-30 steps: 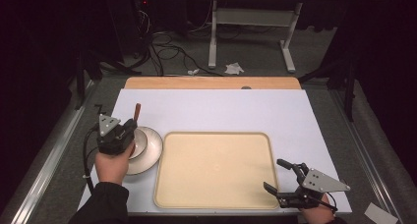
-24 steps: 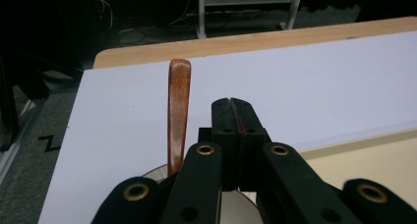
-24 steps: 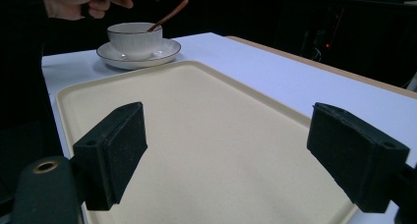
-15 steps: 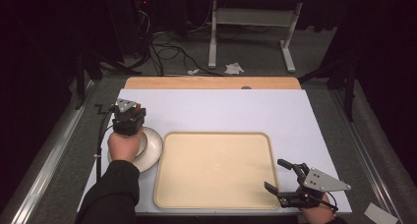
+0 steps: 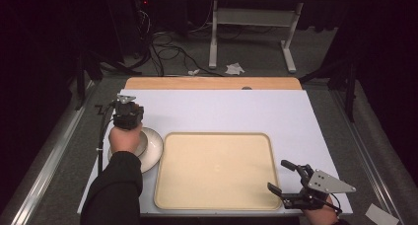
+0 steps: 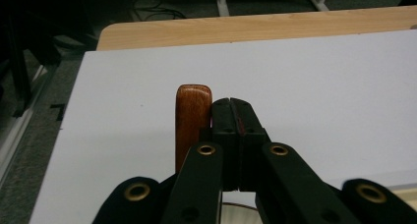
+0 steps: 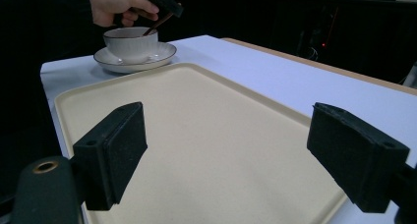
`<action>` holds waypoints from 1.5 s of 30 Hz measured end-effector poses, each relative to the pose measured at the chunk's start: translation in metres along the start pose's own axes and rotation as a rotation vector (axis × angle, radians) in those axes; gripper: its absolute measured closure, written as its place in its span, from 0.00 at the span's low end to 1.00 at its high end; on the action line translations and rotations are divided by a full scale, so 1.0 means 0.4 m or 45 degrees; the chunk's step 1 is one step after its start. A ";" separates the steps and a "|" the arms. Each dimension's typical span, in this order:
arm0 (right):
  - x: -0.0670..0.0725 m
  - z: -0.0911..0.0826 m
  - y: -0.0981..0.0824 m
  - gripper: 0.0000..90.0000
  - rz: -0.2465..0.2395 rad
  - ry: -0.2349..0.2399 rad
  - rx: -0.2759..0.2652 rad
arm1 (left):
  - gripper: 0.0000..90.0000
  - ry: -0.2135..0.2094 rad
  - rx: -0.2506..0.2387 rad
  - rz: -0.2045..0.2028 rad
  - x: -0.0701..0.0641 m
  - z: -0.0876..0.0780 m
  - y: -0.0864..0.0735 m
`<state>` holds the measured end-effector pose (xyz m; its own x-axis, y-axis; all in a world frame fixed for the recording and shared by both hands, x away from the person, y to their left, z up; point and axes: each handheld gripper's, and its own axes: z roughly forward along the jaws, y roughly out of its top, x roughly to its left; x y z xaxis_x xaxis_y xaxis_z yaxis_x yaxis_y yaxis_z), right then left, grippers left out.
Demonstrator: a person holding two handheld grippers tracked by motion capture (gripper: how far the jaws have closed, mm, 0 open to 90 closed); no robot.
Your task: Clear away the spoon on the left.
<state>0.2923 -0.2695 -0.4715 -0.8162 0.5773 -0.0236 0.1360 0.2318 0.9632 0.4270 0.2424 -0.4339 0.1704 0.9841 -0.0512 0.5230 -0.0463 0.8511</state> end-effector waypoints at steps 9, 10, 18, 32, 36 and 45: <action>-0.002 -0.013 -0.001 0.18 0.008 -0.007 -0.012 | 1.00 0.048 0.061 -0.035 0.013 0.057 0.013; -0.003 -0.014 -0.001 0.18 0.010 -0.008 -0.012 | 1.00 0.054 0.067 -0.044 0.019 0.059 0.013; -0.005 -0.014 -0.002 0.18 0.012 -0.001 -0.014 | 1.00 0.139 0.113 -0.083 0.074 0.045 0.014; -0.007 -0.016 -0.001 0.18 0.019 -0.014 -0.012 | 1.00 0.172 0.134 -0.132 0.160 -0.002 -0.020; -0.007 -0.014 -0.002 0.18 0.021 -0.015 -0.011 | 1.00 0.169 0.122 -0.139 0.173 -0.017 -0.035; -0.004 -0.011 0.000 0.18 -0.001 -0.018 -0.005 | 1.00 0.155 0.103 -0.143 0.198 -0.055 -0.087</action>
<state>0.2910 -0.2740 -0.4704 -0.8082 0.5883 -0.0283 0.1330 0.2291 0.9643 0.4037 0.3259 -0.4561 0.0070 0.9971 -0.0756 0.5994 0.0563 0.7985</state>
